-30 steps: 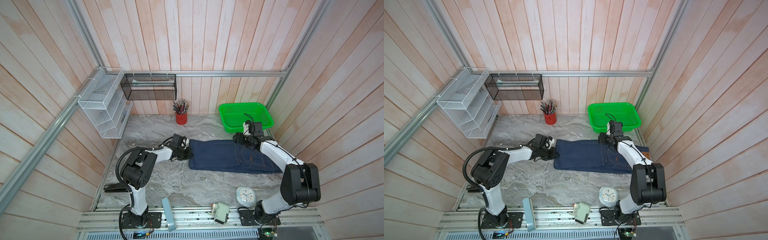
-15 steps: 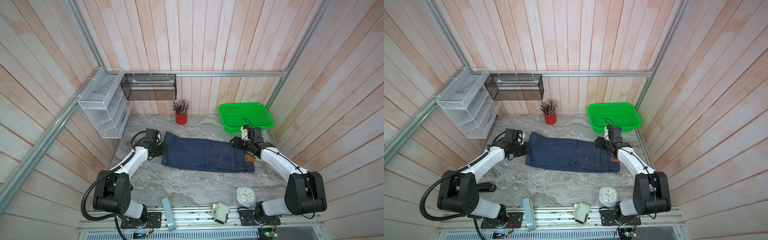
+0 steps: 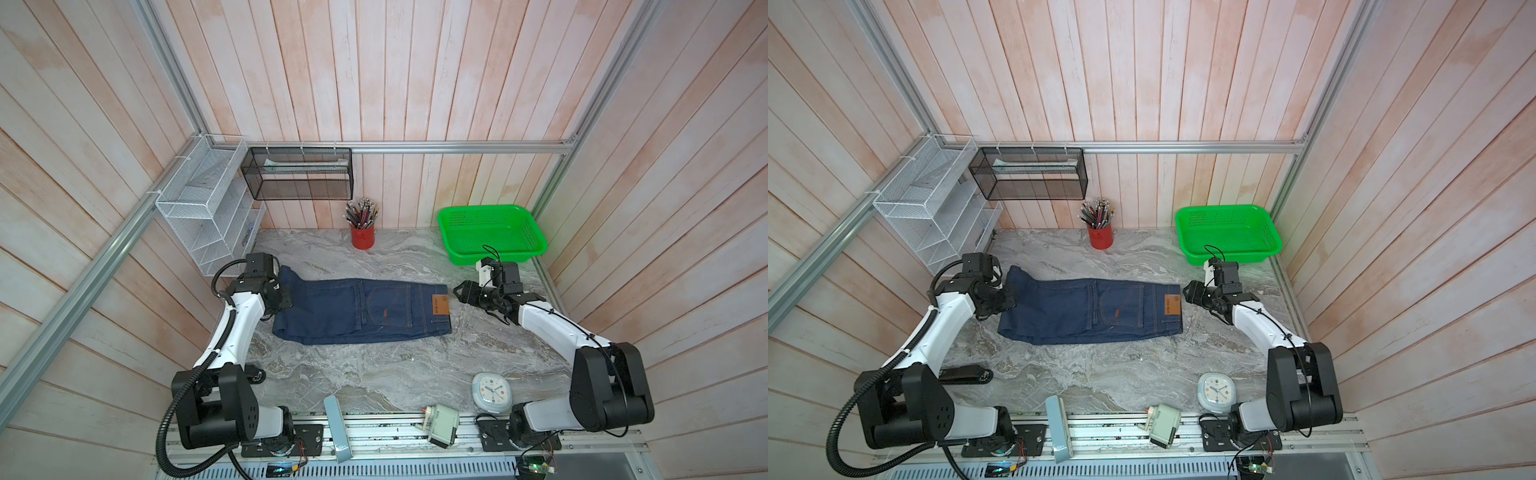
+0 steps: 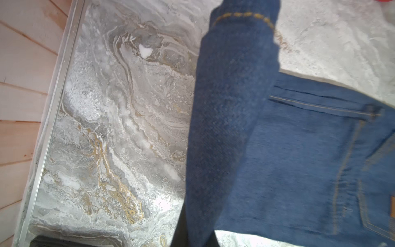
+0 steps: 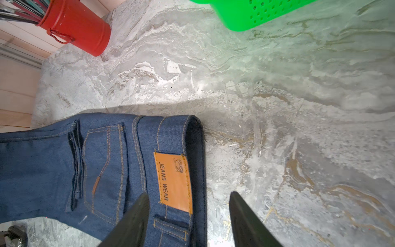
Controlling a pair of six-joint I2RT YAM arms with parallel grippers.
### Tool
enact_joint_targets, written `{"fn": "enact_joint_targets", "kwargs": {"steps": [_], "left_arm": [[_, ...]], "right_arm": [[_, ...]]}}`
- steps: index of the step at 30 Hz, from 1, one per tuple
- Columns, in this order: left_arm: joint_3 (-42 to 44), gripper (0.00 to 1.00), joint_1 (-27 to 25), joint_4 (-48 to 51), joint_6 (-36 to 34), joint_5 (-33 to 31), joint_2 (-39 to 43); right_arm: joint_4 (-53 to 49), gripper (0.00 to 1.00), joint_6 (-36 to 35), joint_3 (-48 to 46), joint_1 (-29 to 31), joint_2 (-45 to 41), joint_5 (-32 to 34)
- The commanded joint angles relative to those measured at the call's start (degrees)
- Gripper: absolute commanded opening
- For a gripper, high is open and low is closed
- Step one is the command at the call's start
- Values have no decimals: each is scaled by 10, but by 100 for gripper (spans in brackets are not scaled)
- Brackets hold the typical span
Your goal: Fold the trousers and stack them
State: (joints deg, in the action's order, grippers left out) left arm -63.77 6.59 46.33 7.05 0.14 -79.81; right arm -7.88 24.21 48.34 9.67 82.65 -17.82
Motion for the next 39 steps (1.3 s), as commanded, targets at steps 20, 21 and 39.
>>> {"fn": "enact_joint_targets", "kwargs": {"steps": [20, 21, 39], "left_arm": [[-57, 0, -120, 1, 64, 118, 45], [-60, 0, -127, -1, 67, 118, 44], [-59, 0, -261, -113, 153, 144, -13]], "right_arm": [[92, 62, 8, -46, 3, 122, -129], [91, 61, 8, -45, 5, 126, -129], [90, 45, 9, -52, 16, 157, -130]]}}
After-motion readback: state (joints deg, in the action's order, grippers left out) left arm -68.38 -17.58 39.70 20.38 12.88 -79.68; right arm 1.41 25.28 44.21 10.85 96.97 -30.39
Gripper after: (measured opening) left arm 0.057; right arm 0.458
